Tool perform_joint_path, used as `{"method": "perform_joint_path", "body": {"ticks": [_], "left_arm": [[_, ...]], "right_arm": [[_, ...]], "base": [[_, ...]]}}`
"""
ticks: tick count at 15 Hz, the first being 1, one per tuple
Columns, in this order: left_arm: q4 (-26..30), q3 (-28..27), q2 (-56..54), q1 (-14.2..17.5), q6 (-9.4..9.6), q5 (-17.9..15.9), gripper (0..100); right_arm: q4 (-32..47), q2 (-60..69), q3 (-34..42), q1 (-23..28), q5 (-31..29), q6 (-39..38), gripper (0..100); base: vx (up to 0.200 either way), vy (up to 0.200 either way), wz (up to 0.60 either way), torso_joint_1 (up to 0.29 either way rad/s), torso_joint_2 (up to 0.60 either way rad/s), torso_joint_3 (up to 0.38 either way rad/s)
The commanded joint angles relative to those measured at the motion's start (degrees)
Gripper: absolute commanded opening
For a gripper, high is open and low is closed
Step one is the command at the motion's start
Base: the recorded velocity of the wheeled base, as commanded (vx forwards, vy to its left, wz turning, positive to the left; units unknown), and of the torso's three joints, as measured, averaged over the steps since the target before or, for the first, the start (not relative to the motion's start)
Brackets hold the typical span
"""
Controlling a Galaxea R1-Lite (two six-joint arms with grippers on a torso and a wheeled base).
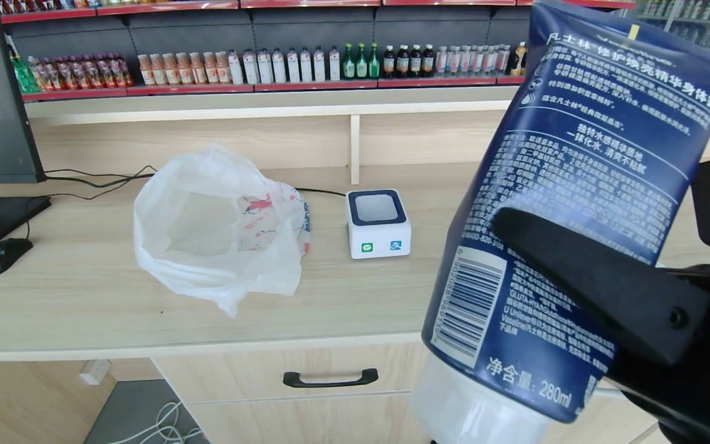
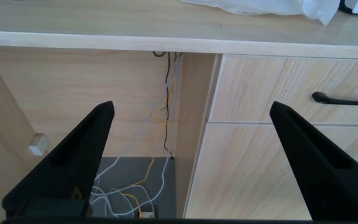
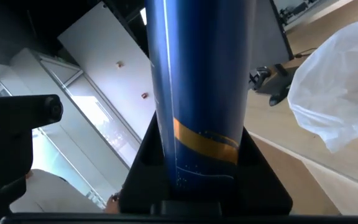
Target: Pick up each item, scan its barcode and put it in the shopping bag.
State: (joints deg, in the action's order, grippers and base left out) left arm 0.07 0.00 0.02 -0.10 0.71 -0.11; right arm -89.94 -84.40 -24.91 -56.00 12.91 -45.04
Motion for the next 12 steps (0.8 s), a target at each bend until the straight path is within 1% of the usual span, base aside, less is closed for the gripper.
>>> {"method": "perform_joint_path", "body": {"ticks": [1, 5, 8, 10, 11, 12], "left_arm": [[-0.1, 0.0, 0.0, 0.0, 0.0, 0.0, 100], [0.0, 0.0, 0.0, 0.0, 0.0, 0.0, 100], [0.0, 0.0, 0.0, 0.0, 0.0, 0.0, 100], [0.0, 0.0, 0.0, 0.0, 0.0, -0.1, 100], [0.0, 0.0, 0.0, 0.0, 0.0, 0.0, 100], [0.0, 0.0, 0.0, 0.0, 0.0, 0.0, 100]], "right_arm": [[-0.1, 0.1, 0.1, -0.2, 0.0, 0.0, 0], [-0.1, 0.0, 0.5, -0.3, 0.0, 0.0, 0], [-0.1, -0.1, 0.4, -0.1, 0.0, 1.8, 0], [-0.1, -0.8, 0.7, 1.9, 0.0, 5.3, 0], [-0.1, -1.7, 0.8, 2.7, -0.1, 8.0, 0], [-0.1, -2.5, 1.0, 3.3, -0.2, 12.5, 0]], "base": [[0.0, 0.0, 0.0, 0.0, 0.0, 0.0], [0.0, 0.0, 0.0, 0.0, 0.0, 0.0], [0.0, 0.0, 0.0, 0.0, 0.0, 0.0], [0.0, 0.0, 0.0, 0.0, 0.0, 0.0], [0.0, 0.0, 0.0, 0.0, 0.0, 0.0], [0.0, 0.0, 0.0, 0.0, 0.0, 0.0]]}}
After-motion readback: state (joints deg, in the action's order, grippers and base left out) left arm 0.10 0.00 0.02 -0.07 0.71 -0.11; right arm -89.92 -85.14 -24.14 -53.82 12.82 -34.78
